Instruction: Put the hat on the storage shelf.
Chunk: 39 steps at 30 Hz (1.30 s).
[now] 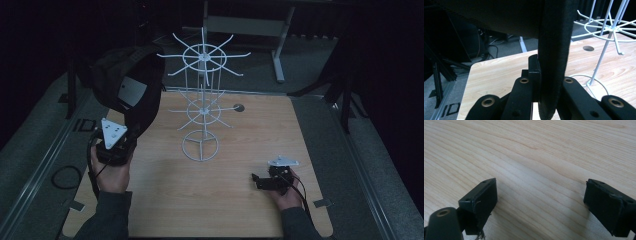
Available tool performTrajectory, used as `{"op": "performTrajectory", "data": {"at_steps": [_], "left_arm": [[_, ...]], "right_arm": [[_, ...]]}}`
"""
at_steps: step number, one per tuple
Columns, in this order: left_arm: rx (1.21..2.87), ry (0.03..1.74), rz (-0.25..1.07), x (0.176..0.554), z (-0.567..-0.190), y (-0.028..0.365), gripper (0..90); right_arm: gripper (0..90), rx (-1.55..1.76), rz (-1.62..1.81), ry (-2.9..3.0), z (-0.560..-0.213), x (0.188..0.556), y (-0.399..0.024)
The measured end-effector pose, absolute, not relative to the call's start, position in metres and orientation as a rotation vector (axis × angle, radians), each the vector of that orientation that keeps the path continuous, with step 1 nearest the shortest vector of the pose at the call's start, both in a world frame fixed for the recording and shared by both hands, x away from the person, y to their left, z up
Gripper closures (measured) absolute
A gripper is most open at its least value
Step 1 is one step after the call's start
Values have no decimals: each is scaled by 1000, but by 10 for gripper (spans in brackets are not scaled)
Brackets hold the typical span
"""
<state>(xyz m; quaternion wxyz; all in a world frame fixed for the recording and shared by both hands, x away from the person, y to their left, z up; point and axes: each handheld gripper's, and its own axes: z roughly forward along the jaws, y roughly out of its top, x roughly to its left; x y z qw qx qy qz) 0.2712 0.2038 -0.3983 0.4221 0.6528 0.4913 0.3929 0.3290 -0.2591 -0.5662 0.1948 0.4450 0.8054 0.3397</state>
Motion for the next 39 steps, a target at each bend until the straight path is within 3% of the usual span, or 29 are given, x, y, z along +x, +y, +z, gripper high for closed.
{"op": "performTrajectory", "data": {"at_steps": [39], "left_arm": [[1626, 1197, 1025, 267, -405, 186, 866]], "right_arm": [[115, 1248, 952, 2258, -566, 329, -259]]}}
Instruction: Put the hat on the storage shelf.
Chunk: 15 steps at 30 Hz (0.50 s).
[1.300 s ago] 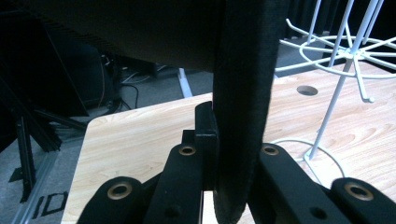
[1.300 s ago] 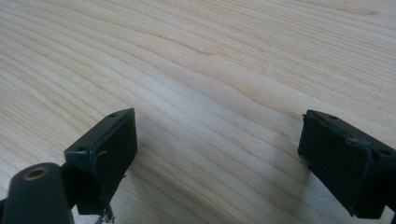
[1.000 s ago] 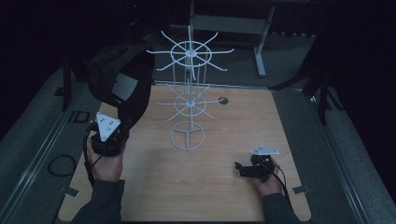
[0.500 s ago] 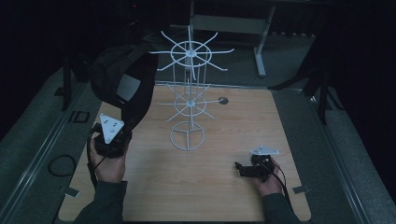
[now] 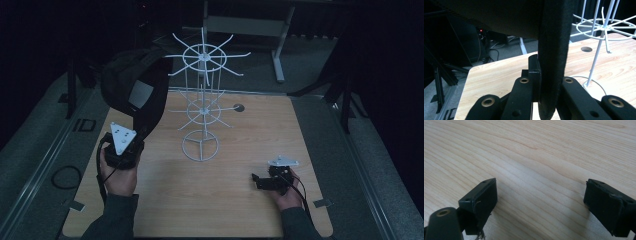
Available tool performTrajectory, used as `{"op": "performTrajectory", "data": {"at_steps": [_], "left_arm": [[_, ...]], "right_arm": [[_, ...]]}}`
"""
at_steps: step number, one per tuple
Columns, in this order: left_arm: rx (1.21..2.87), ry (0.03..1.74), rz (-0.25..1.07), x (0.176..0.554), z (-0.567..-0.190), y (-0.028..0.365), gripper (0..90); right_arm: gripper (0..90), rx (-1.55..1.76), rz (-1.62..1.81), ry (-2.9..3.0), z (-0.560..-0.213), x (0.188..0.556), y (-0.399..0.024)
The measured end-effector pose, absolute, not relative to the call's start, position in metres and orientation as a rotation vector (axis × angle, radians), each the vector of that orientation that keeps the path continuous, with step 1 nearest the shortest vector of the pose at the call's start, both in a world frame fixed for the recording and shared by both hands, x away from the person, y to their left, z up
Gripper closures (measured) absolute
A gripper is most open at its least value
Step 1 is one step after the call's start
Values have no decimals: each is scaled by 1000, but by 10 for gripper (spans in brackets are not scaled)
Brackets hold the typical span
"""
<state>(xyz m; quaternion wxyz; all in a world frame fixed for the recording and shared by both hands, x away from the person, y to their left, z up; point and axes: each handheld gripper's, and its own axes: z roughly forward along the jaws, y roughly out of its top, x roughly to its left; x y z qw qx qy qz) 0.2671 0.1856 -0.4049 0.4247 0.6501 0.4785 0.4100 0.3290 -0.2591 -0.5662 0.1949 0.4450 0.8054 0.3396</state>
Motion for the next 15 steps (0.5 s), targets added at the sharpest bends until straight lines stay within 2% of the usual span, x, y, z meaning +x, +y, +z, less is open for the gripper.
{"op": "performTrajectory", "data": {"at_steps": [15], "left_arm": [[1634, 1184, 1039, 269, -407, 178, 866]], "right_arm": [[115, 1247, 952, 2258, -566, 329, -259]]}}
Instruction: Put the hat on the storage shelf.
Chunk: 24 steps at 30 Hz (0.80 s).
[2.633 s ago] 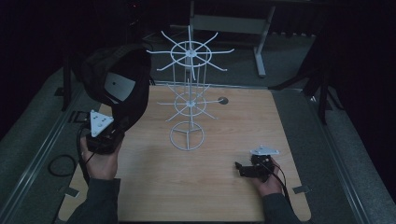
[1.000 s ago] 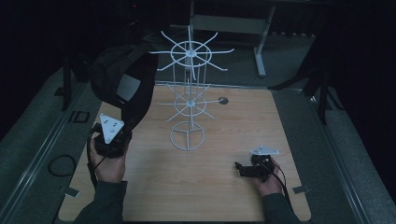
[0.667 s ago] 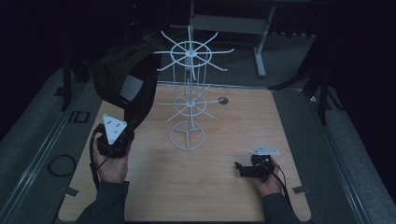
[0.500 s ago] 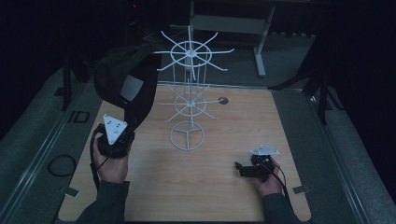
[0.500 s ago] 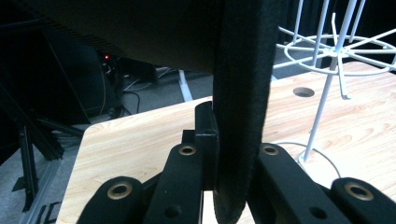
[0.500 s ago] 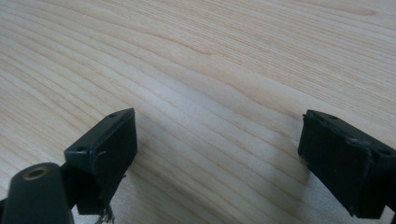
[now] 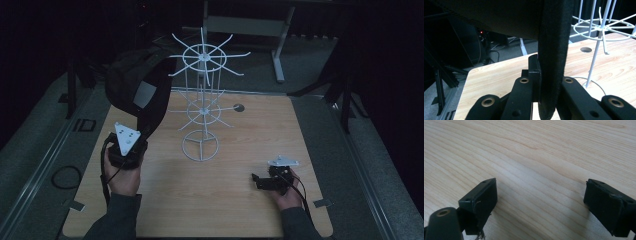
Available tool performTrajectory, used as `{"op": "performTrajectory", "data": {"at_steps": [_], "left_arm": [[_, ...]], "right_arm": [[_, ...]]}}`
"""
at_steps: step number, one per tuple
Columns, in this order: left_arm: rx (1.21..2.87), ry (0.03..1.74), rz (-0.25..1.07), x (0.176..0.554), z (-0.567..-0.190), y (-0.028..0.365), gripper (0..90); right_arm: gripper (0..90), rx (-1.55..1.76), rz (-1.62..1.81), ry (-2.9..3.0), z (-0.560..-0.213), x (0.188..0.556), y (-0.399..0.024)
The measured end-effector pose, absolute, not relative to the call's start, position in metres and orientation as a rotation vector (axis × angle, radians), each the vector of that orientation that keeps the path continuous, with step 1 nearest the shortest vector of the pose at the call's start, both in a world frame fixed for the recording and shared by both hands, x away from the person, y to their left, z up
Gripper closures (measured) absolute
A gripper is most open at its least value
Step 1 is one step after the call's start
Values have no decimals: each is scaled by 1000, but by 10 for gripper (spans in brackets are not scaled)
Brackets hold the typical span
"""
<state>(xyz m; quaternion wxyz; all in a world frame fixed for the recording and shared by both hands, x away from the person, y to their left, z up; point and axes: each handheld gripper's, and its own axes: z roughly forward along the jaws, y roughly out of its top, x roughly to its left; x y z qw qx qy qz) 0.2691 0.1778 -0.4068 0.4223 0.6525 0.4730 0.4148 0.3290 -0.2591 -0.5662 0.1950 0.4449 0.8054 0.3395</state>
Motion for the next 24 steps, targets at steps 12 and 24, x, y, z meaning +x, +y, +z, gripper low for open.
{"op": "performTrajectory", "data": {"at_steps": [12, 24], "left_arm": [[1650, 1175, 1058, 272, -412, 168, 866], [1702, 1179, 1062, 280, -428, 159, 863]], "right_arm": [[115, 1249, 952, 2258, -566, 329, -259], [115, 1251, 952, 2258, -566, 329, -259]]}}
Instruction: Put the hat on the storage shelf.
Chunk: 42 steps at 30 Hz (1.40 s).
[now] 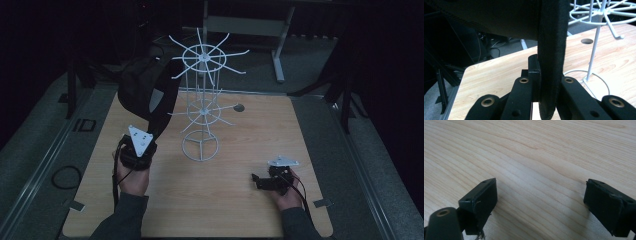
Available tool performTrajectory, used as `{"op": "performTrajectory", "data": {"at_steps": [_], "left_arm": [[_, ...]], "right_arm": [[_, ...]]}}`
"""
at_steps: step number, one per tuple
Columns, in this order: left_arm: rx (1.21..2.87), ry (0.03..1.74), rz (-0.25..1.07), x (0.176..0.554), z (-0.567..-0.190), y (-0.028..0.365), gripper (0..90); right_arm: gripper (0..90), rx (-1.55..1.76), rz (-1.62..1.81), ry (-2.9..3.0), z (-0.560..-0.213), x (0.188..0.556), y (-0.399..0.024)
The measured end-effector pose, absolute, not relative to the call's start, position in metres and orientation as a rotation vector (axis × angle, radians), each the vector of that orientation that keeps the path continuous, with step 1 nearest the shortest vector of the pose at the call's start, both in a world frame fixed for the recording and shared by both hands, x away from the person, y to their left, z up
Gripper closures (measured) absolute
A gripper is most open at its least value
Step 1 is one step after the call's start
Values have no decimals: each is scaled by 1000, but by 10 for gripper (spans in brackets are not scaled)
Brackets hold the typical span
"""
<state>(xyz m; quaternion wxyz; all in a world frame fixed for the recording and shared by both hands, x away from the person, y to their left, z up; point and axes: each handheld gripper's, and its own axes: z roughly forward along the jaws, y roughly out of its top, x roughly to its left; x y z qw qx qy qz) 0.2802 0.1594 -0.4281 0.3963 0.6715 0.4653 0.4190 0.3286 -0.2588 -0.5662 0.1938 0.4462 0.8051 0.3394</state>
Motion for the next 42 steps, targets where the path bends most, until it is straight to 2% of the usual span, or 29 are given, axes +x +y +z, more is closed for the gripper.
{"op": "performTrajectory", "data": {"at_steps": [9, 14, 32, 42], "left_arm": [[1752, 1167, 1046, 286, -437, 153, 845], [1774, 1152, 988, 288, -438, 153, 815], [1700, 1192, 822, 292, -436, 166, 382], [1646, 1195, 699, 287, -440, 177, 274]], "right_arm": [[115, 1248, 951, 2258, -566, 329, -259], [115, 1247, 951, 2260, -566, 329, -259], [115, 1246, 952, 2259, -566, 328, -259], [115, 1247, 952, 2257, -566, 328, -259]]}}
